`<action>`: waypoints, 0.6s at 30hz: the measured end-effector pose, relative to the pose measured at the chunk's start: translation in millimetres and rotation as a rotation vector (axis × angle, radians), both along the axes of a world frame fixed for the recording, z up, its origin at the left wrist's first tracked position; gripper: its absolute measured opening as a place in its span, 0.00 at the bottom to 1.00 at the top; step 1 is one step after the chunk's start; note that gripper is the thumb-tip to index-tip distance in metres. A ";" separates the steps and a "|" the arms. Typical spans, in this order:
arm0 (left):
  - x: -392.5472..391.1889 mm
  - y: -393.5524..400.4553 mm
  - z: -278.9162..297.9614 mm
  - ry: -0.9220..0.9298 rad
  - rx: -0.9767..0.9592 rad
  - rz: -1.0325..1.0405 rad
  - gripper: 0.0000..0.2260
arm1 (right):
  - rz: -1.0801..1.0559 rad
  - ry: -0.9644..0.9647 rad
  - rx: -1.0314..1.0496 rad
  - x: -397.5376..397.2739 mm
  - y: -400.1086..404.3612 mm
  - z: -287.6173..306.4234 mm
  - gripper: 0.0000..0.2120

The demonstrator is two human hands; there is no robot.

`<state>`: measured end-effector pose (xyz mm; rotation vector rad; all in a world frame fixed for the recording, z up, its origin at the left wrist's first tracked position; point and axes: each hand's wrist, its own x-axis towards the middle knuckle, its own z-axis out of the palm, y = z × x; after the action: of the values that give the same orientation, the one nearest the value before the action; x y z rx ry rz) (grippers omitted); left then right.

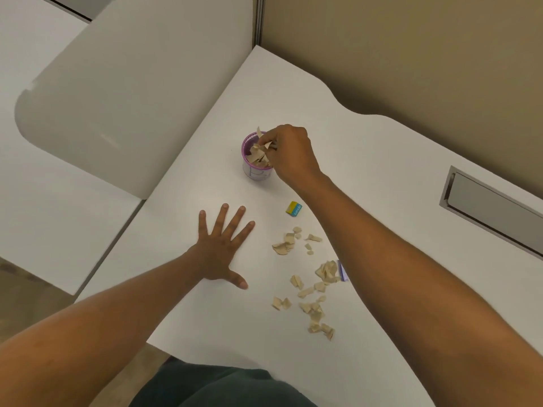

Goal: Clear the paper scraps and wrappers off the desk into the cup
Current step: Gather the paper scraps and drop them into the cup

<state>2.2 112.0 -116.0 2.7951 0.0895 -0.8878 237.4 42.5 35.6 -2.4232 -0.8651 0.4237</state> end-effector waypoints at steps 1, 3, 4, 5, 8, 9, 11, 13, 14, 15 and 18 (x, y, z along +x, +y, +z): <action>-0.3 0.0 -0.3 -0.005 0.004 0.000 0.68 | 0.029 -0.017 -0.041 2.2 4.6 -3.7 0.14; -1.2 -0.2 -0.6 -0.013 -0.007 0.006 0.68 | 0.104 -0.048 -0.135 4.0 8.4 -9.3 0.17; -1.6 -0.2 -0.6 -0.017 -0.015 0.008 0.68 | 0.143 -0.057 -0.165 4.4 9.0 -10.5 0.17; -1.9 0.0 -0.6 -0.022 -0.019 0.009 0.68 | 0.173 -0.055 -0.172 4.6 9.2 -10.9 0.17; -2.6 0.5 -1.0 -0.035 -0.015 0.005 0.67 | 0.179 0.053 -0.113 4.6 8.5 -6.6 0.18; -2.8 0.4 -1.2 -0.035 -0.015 0.004 0.67 | 0.165 0.115 -0.078 5.5 7.3 -3.7 0.20; -2.9 0.4 -1.3 -0.039 -0.011 0.001 0.67 | 0.144 0.202 -0.012 11.8 3.4 2.5 0.25; -3.1 0.8 -1.0 -0.036 -0.015 0.001 0.67 | 0.064 0.266 0.074 26.4 -1.3 6.3 0.26; -3.2 0.9 -1.1 -0.035 -0.021 0.003 0.67 | -0.007 0.282 0.133 36.4 -3.5 6.1 0.23; -3.3 1.0 -1.0 -0.035 -0.025 0.004 0.67 | -0.097 0.274 0.192 47.1 -6.2 4.0 0.18; -2.7 0.8 0.0 -0.032 -0.018 0.002 0.67 | -0.296 0.083 0.184 77.1 -17.2 -17.4 0.11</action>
<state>-0.5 112.8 -116.0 2.7907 0.0790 -0.8383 314.5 25.3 18.2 -2.2962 -0.4768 0.3149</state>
